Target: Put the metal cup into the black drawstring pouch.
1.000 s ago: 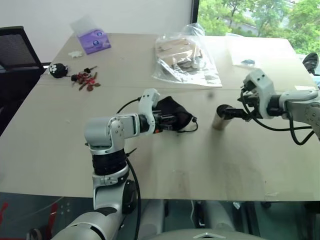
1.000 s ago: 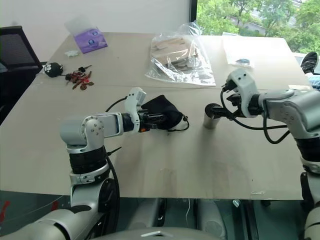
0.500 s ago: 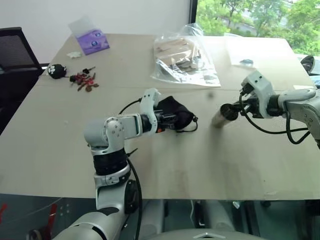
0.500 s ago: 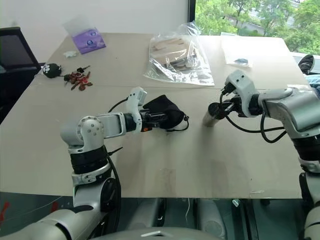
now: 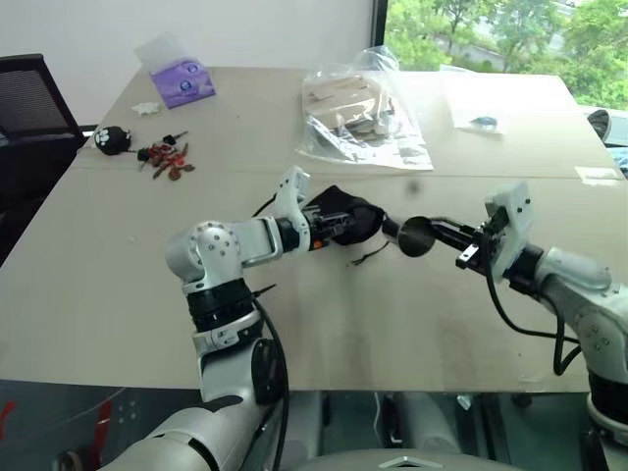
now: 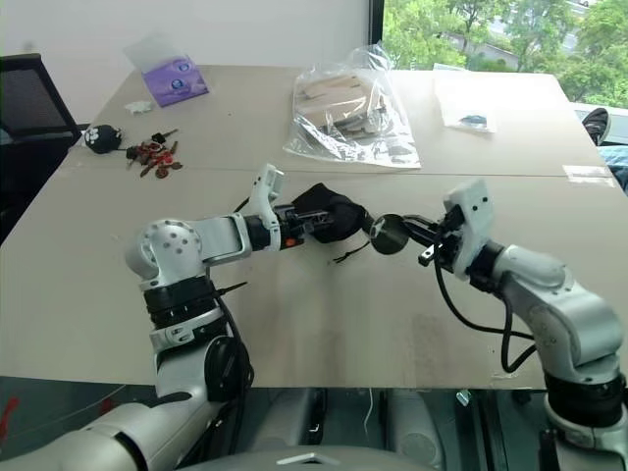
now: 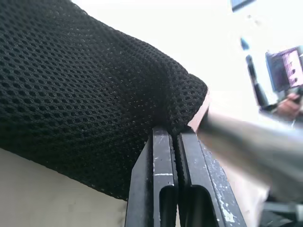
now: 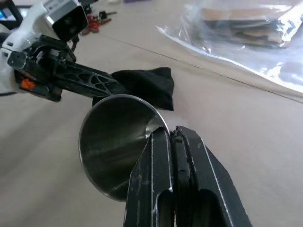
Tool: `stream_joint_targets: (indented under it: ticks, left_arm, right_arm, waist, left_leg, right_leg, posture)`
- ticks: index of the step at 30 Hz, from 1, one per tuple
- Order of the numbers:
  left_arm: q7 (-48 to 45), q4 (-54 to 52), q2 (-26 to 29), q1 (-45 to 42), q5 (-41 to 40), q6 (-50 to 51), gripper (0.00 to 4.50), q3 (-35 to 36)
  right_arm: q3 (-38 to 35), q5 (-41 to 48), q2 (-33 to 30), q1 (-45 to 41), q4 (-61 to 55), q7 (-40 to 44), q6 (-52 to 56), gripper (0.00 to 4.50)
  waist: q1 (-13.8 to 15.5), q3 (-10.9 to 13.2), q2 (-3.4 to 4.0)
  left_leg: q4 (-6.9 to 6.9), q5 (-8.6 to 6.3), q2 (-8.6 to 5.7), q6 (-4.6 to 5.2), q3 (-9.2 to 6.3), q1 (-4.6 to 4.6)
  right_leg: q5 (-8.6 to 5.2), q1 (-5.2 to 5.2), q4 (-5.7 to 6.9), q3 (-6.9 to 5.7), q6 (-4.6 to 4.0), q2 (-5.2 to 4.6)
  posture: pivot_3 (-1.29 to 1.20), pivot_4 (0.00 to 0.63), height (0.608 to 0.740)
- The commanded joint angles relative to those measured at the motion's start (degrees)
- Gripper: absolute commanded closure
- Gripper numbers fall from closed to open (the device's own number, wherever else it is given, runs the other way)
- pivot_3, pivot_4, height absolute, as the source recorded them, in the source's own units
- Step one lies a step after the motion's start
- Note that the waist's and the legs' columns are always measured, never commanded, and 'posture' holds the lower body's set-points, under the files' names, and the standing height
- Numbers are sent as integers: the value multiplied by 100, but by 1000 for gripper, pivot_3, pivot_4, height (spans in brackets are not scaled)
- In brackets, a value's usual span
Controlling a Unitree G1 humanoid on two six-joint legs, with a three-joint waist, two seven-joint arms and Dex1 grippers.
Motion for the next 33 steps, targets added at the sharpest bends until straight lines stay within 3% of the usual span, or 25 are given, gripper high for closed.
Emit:
stream_joint_targets:
  ticks: [1, 11, 19, 28, 31, 33]
  left_arm:
    - [126, 218, 87, -178, -476, 9, 4500, 131]
    - [575, 738, 487, -382, -1098, 9, 4500, 190]
    - [873, 693, 846, -283, -1612, 9, 4500, 2]
    - [1094, -48, 1200, 193, -2063, 9, 4500, -413]
    - [1157, -431, 1165, 363, -2275, 9, 4500, -472]
    - [1194, -627, 1155, 463, -2425, 9, 4500, -480]
  right_arm:
    - [224, 37, 580, 119, -19, 53, -873, 4449]
    - [1026, -478, 1578, 322, 1585, 669, -2533, 4449]
    - [1266, -1362, 1541, 337, 2894, 679, -3358, 4449]
    - [1811, -3234, 1608, -642, 4302, -529, -4311, 4449]
    - [1859, -3163, 1919, -1087, 4597, -542, -4294, 4449]
    - [1509, -2459, 2434, -1337, 4639, -539, -3770, 4449]
  waist:
    - [1, 0, 1]
    - [7, 0, 1]
    - [0, 0, 1]
    - [-118, -1, 2]
    - [-150, -1, 2]
    - [-158, -1, 2]
  left_leg:
    - [-1, 2, 0, -3, -1, 2]
    - [-2, 6, -2, -11, -10, 4]
    - [-4, 7, -3, -12, -10, 4]
    - [-7, 12, -1, -22, -4, 22]
    - [-9, 14, 2, -24, -3, 23]
    - [-9, 14, 4, -24, -1, 24]
  right_leg:
    - [0, 0, 3, 0, 0, 1]
    - [0, 0, 2, -6, -1, 3]
    - [0, -1, 2, -5, -1, 1]
    - [1, 2, 13, 7, -2, 2]
    - [1, 2, 14, 9, -3, 3]
    - [2, 2, 14, 12, -4, 1]
  posture:
    - [0, 150, 740]
    - [0, 150, 740]
    - [0, 150, 740]
    - [0, 150, 740]
    - [0, 150, 740]
    - [0, 150, 740]
